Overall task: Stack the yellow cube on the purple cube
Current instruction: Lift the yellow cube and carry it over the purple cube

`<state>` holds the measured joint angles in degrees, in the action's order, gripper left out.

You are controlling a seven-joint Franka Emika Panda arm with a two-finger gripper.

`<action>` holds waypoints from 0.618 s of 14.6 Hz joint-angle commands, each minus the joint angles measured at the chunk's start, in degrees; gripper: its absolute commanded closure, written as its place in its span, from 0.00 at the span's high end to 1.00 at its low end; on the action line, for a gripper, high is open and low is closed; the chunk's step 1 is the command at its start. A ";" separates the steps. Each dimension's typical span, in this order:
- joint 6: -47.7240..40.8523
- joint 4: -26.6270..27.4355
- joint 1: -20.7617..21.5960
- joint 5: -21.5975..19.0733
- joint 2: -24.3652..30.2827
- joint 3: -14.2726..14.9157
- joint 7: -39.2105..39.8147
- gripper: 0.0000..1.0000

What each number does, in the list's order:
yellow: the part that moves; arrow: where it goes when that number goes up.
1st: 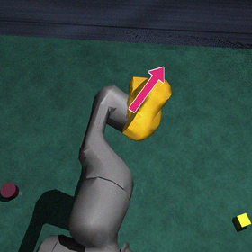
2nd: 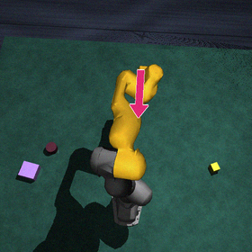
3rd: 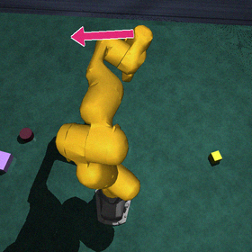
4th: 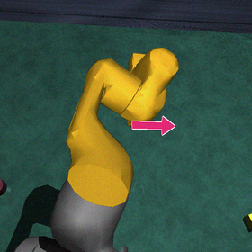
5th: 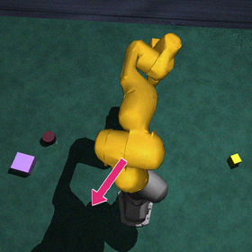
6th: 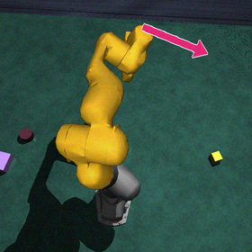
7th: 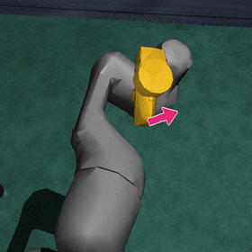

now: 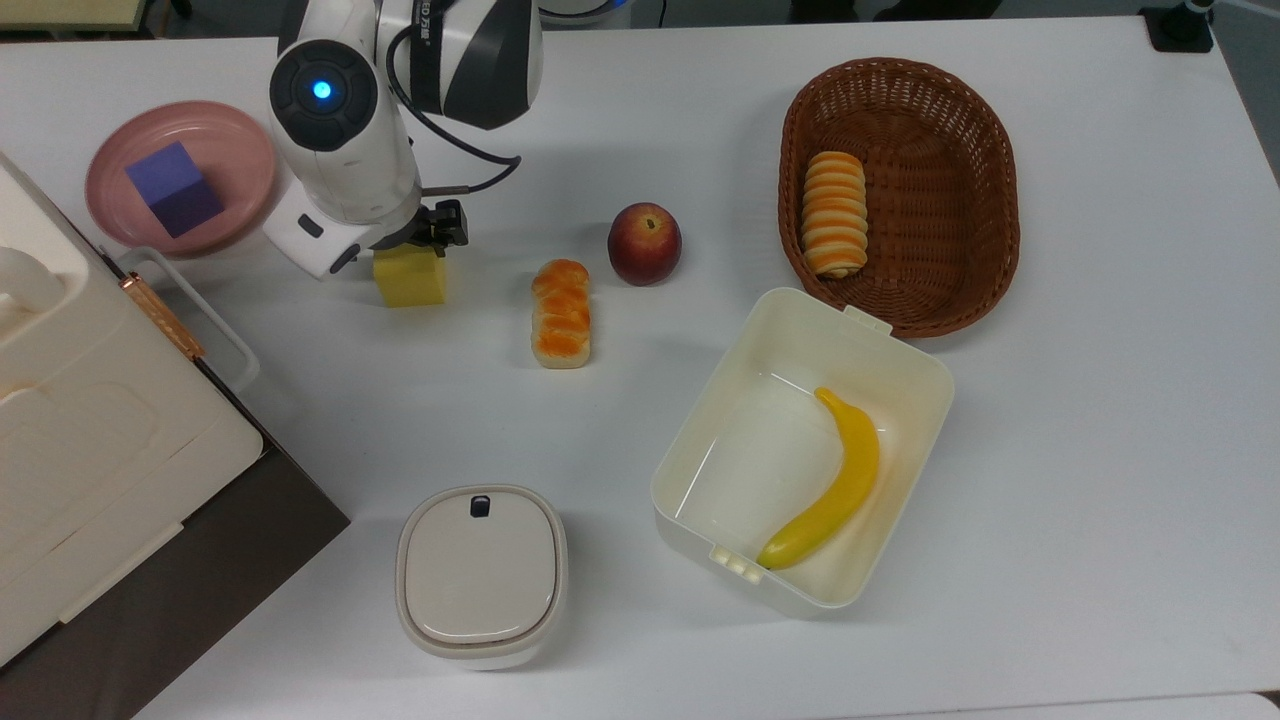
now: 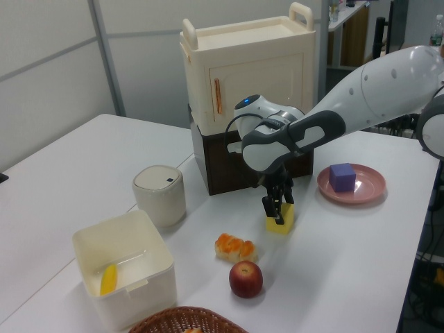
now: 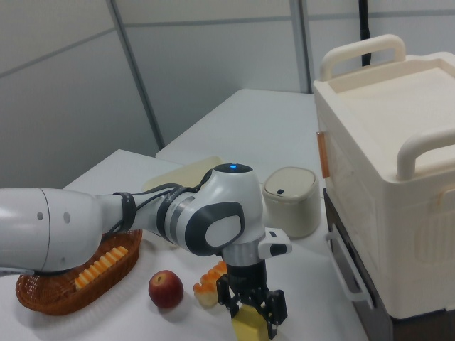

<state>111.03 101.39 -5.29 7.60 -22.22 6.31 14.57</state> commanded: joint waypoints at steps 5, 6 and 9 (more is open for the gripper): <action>-0.63 0.73 -1.73 0.66 4.54 0.20 1.60 0.36; -2.38 0.39 -2.43 0.66 5.17 0.28 2.47 0.36; -3.45 0.38 -6.46 1.62 7.01 0.37 6.68 0.36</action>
<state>109.10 100.61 -8.49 7.69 -18.46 6.48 17.01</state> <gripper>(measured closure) 0.423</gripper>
